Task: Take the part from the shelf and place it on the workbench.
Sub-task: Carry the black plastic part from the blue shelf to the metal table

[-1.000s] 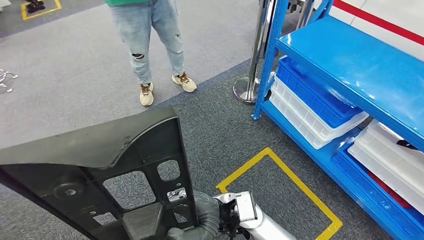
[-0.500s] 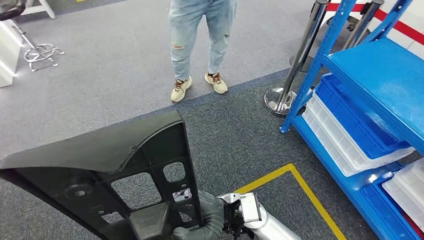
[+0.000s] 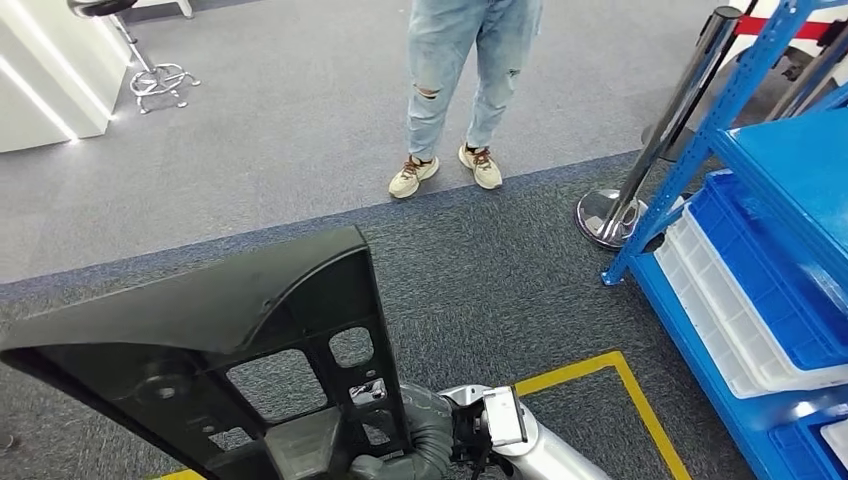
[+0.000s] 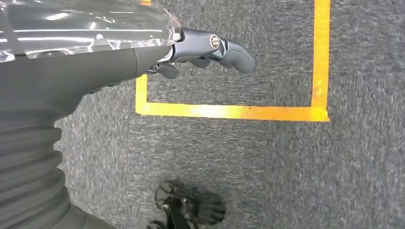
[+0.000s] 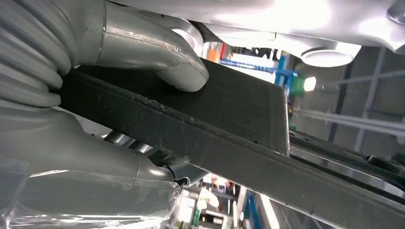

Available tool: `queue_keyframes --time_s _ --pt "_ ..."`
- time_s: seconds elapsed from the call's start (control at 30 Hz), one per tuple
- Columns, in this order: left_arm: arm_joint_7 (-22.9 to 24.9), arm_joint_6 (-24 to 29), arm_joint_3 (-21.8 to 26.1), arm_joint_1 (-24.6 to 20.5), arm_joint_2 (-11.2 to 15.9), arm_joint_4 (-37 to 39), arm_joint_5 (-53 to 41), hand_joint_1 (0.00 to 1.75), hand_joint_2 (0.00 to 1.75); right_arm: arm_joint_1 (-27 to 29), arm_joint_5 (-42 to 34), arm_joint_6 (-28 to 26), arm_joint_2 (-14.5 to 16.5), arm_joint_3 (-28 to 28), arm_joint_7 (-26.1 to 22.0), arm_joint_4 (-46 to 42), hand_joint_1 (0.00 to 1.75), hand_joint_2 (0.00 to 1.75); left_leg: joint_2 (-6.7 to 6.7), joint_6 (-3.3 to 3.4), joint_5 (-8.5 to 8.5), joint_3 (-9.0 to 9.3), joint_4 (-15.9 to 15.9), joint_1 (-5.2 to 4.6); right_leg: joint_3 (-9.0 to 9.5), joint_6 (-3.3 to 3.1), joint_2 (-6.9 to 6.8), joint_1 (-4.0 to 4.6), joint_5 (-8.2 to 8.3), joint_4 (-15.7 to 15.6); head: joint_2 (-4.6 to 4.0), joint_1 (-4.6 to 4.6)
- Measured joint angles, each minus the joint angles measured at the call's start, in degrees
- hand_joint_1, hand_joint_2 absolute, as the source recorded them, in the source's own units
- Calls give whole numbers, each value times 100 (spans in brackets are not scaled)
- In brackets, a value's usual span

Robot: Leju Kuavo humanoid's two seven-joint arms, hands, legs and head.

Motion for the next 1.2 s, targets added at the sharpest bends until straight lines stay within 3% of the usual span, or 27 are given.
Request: queue_keyframes --time_s 0.07,0.17,0.23,0.3,0.37,0.4,0.43,0.47,0.53,0.6,0.67,0.73,0.8,0.83,0.9,0.93,1.0,1.03,1.1,1.13,1.2 --pt "-28 -12 15 -25 -4 0 2 0 175 -18 48 -4 0 3 -3 -1 171 175 142 85 103 214 -440 -57 49 39 -118 12 -25 -27 -1 2" --pt "-83 -28 30 -9 -10 0 -8 0 175 -20 122 -43 -2 29 -4 -5 171 175 13 169 108 255 -532 -72 124 136 -235 -5 -52 -72 1 5" --pt "-120 -39 48 1 -40 -1 -13 0 175 -26 144 -72 -6 51 -9 -13 171 175 -108 212 159 364 -664 -35 87 191 -23 -8 -169 94 1 14" --pt "-161 -50 69 -25 -85 -2 -13 0 175 -24 152 -94 -16 69 -14 -15 171 175 -218 257 181 418 -726 -25 -215 207 306 -12 -461 666 1 28" --pt "-205 -55 91 -49 -120 -2 -13 0 175 -3 210 -122 -40 89 1 7 171 175 -354 282 167 408 -706 -32 -584 206 429 -12 -669 1272 1 36" --pt "-226 -56 98 -48 -136 -1 -14 0 175 6 258 -144 -53 108 13 26 171 175 -433 278 156 406 -689 -31 -663 209 446 -13 -616 1348 1 36" --pt "-244 -57 103 -43 -150 -1 -15 0 175 9 308 -170 -63 131 24 49 171 175 -518 265 140 406 -662 -24 -634 213 460 -19 -450 1214 1 36" --pt "-258 -57 106 -40 -160 -1 -16 0 175 6 349 -194 -69 157 30 70 171 175 -603 244 115 405 -624 -15 -510 218 493 -32 -209 898 1 36" --pt "-276 -58 111 -44 -172 -2 -17 0 175 -14 404 -217 -75 204 33 107 171 175 -752 185 50 368 -512 -1 -234 221 728 -70 87 265 1 34" --pt "-287 -62 117 -53 -177 -2 -17 0 175 -33 439 -215 -79 246 33 134 171 175 -870 114 21 296 -446 15 -151 198 880 -70 102 49 1 34" --pt "-293 -79 124 -46 -184 -2 -20 0 175 -51 466 -200 -79 307 35 146 171 175 -965 54 28 253 -450 37 -147 140 775 -56 108 27 1 36" --pt "-293 -105 133 -39 -197 -1 -24 0 175 -78 498 -187 -64 383 40 144 171 175 -759 5 -36 190 -310 25 -105 74 645 -68 104 -1 1 21" --pt "-296 -127 141 -72 -206 0 -31 0 175 -91 533 -189 -49 455 51 141 171 175 -376 -46 -271 -77 231 14 -60 21 490 -56 78 -16 1 0" --pt "-299 -135 143 -94 -215 0 -38 0 175 -91 546 -192 -45 487 66 145 171 175 -261 -66 -419 -291 617 23 -46 4 401 -42 60 -16 1 -8" --pt "-303 -149 144 -105 -240 0 -49 0 175 -91 565 -199 -46 542 100 164 171 175 -198 -80 -519 -589 1105 35 -19 -9 240 -23 23 -16 1 -8" --pt "-305 -155 144 -97 -250 0 -50 0 175 -94 569 -203 -45 563 113 175 171 175 -187 -71 -424 -595 1070 36 2 -9 162 -15 2 -16 1 -8" --pt "-313 -162 147 -86 -256 0 -39 0 175 -115 572 -211 -32 591 116 186 171 175 -79 -14 -26 -274 402 16 61 -1 31 -2 -40 -18 1 -7" --pt "-317 -164 149 -95 -256 0 -31 0 175 -135 574 -214 -20 600 116 189 171 175 64 38 105 -88 28 -25 90 13 -31 12 -62 -22 1 -6" --pt "-326 -165 152 -123 -258 0 -18 0 175 -175 575 -216 1 611 116 195 171 175 268 135 182 103 -382 -104 127 54 -137 30 -93 -40 1 -6" --pt "-328 -166 155 -129 -258 0 -16 0 175 -189 576 -217 8 615 116 203 171 175 279 175 150 108 -429 -135 148 83 -200 36 -104 -62 1 -6" --pt "-330 -166 167 -109 -256 0 -13 0 175 -204 578 -218 26 620 117 218 171 175 132 229 175 156 -515 -117 220 147 -245 32 -126 -104 1 -3"
